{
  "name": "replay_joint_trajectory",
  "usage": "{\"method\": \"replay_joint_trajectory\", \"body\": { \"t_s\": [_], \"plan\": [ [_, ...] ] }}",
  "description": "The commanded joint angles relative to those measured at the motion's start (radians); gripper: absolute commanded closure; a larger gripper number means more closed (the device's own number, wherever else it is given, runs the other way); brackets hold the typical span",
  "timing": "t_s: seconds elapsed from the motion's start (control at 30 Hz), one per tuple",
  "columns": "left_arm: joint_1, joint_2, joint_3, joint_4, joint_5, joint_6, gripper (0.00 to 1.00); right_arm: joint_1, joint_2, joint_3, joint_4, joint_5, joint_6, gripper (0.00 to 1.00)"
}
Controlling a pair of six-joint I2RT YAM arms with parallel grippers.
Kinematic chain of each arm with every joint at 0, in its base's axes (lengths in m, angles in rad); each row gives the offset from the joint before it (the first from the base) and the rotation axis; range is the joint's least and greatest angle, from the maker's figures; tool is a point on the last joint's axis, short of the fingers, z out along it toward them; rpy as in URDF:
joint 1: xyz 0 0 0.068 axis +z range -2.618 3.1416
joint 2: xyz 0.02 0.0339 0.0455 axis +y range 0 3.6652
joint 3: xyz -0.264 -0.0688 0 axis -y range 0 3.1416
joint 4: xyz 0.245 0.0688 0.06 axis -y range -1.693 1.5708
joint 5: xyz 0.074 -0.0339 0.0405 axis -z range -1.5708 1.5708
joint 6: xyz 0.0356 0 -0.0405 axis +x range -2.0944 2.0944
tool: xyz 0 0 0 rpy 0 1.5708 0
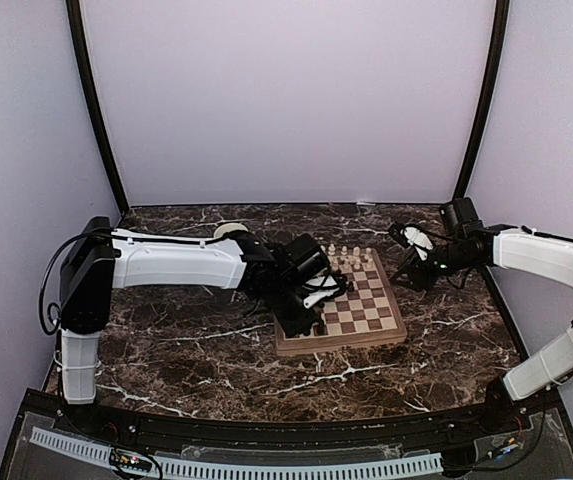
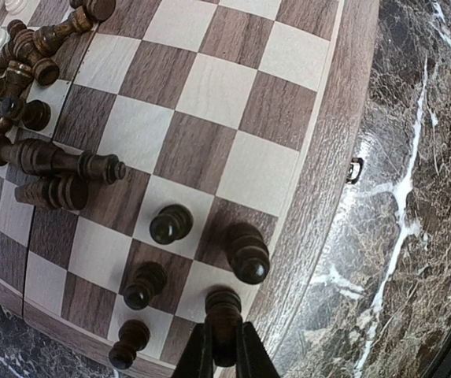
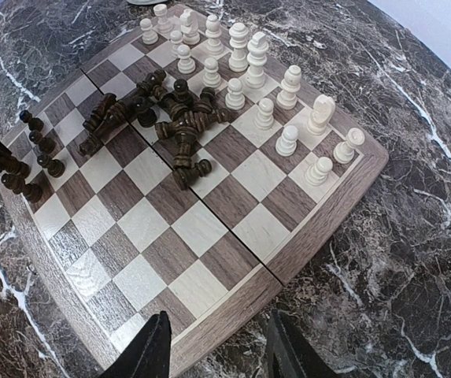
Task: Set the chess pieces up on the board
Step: Place the knight at g8, then pick up the pawn from the chessboard.
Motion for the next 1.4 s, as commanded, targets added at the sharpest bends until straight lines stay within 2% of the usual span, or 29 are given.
{"method": "replay_joint_trajectory", "body": {
  "t_s": [0.0, 0.13, 0.43, 0.7, 0.77, 0.87, 1.0, 1.07, 1.17, 1.37],
  "plan": [
    [-0.005, 0.003, 0.026, -0.030, -0.039, -0.009, 0.84, 0.002, 0.010, 0.021, 0.001, -0.014, -0.006, 0.57],
    [-0.005, 0.003, 0.028, -0.031, -0.044, -0.013, 0.76, 0.002, 0.011, 0.021, -0.001, -0.016, -0.007, 0.57],
    [-0.006, -0.007, 0.075, -0.089, -0.031, -0.027, 0.69, 0.002, 0.016, 0.027, -0.007, -0.022, -0.006, 0.57],
    [0.022, -0.186, 0.201, -0.216, 0.000, 0.048, 0.53, 0.033, 0.021, 0.061, -0.013, -0.006, 0.006, 0.57],
    [0.074, -0.229, 0.205, -0.168, 0.022, 0.019, 0.51, 0.072, 0.039, 0.073, 0.000, 0.051, 0.011, 0.58],
    [0.167, -0.267, 0.178, -0.070, 0.011, -0.117, 0.50, 0.139, 0.093, 0.108, 0.000, 0.111, 0.013, 0.61],
    [0.244, -0.297, 0.046, 0.215, 0.014, -0.245, 0.50, 0.204, 0.186, 0.163, 0.002, 0.138, 0.058, 0.69],
    [0.270, -0.295, -0.010, 0.303, 0.035, -0.285, 0.51, 0.239, 0.228, 0.185, 0.010, 0.169, 0.085, 0.70],
    [0.303, -0.286, -0.064, 0.353, 0.107, -0.336, 0.52, 0.280, 0.278, 0.217, 0.024, 0.230, 0.117, 0.70],
    [0.321, -0.330, -0.192, 0.411, 0.124, -0.338, 0.52, 0.289, 0.391, 0.309, -0.012, 0.265, 0.165, 0.70]
  ]
}}
